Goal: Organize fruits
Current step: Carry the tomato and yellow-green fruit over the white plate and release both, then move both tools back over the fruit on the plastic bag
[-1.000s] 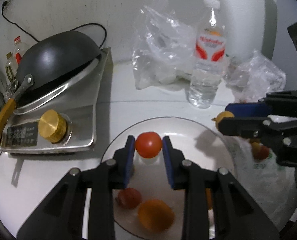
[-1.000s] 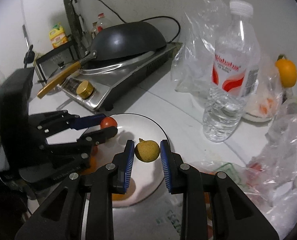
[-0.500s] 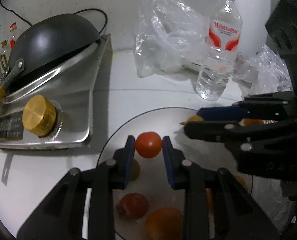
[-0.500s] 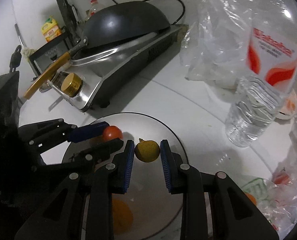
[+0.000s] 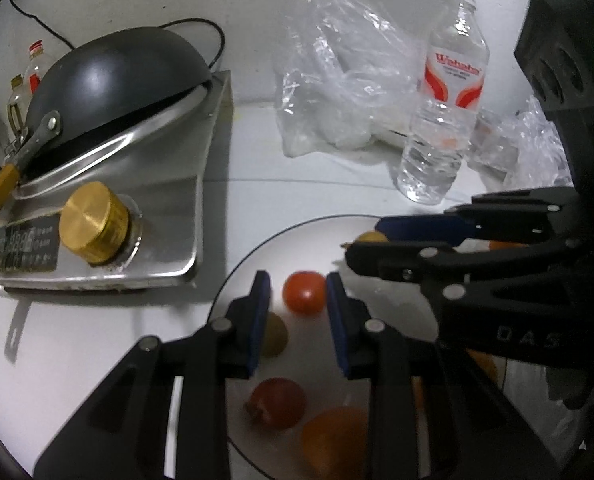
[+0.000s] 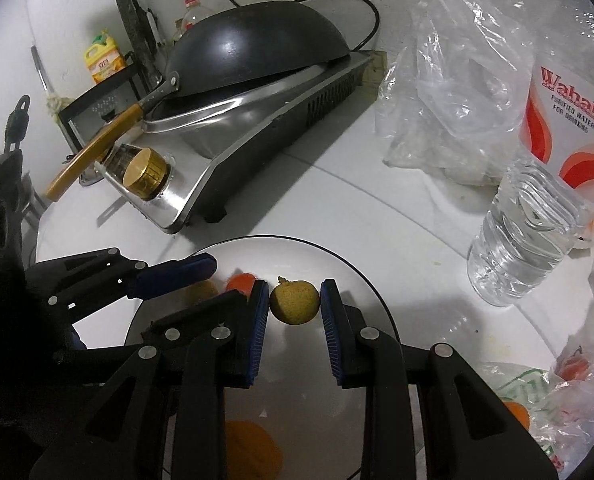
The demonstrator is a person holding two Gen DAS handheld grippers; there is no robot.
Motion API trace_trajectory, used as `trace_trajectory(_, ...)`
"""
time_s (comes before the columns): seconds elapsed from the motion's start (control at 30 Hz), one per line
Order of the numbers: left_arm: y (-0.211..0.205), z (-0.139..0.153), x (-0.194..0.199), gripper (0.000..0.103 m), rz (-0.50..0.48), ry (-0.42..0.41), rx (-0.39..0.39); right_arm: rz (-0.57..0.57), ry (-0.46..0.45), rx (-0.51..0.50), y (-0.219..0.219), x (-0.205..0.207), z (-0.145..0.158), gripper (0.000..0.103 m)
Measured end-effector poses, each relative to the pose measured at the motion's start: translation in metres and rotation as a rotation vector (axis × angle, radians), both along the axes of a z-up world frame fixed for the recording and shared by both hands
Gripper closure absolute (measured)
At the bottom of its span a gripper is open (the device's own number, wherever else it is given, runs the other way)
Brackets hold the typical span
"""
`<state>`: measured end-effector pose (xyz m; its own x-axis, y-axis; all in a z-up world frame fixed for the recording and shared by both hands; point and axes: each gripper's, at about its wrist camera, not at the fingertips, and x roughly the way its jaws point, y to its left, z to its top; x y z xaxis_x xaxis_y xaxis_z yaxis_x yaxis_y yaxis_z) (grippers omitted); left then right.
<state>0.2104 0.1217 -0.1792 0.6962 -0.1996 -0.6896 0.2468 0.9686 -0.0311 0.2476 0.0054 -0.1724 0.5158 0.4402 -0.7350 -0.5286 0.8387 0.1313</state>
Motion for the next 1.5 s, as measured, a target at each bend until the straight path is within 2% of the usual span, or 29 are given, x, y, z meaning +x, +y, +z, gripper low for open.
trace_trajectory(0.4,0.004,0.003,-0.007,0.073,0.019,-0.007,-0.003,-0.027,-0.013,0.008,-0.004,-0.001,0.003,0.073)
trace_trajectory(0.53,0.004,0.003,-0.012,0.073,0.000,-0.009,-0.043,-0.037,-0.023,0.018,-0.007,-0.007,0.007,0.073)
trace_trajectory(0.8,0.001,0.011,-0.028,0.069,0.022,-0.023,-0.056,-0.071,-0.049,0.025,-0.027,-0.024,0.018,0.073)
trace_trajectory(0.83,0.001,0.015,-0.032,0.067,0.027,-0.038,-0.060,-0.073,-0.052,0.024,-0.029,-0.026,0.019,0.073)
trace_trajectory(0.93,0.002,0.030,-0.049,0.049,0.041,-0.111,-0.084,-0.075,-0.076,0.023,-0.037,-0.036,0.025,0.072)
trace_trajectory(1.0,0.001,0.038,-0.056,0.048,0.048,-0.142,-0.089,-0.077,-0.088,0.040,-0.045,-0.043,0.029,0.072)
trace_trajectory(1.1,-0.006,0.048,-0.067,0.048,0.058,-0.180,-0.075,-0.084,-0.108,0.046,-0.055,-0.052,0.035,0.065)
trace_trajectory(1.3,-0.017,0.060,-0.091,0.047,0.080,-0.222,-0.094,-0.095,-0.152,0.038,-0.072,-0.074,0.044,0.064)
trace_trajectory(1.37,-0.025,0.061,-0.093,0.037,0.082,-0.207,-0.058,-0.092,-0.163,0.044,-0.076,-0.082,0.048,0.064)
trace_trajectory(1.5,-0.037,0.070,-0.103,0.035,0.092,-0.226,-0.028,-0.088,-0.186,0.045,-0.085,-0.094,0.054,0.063)
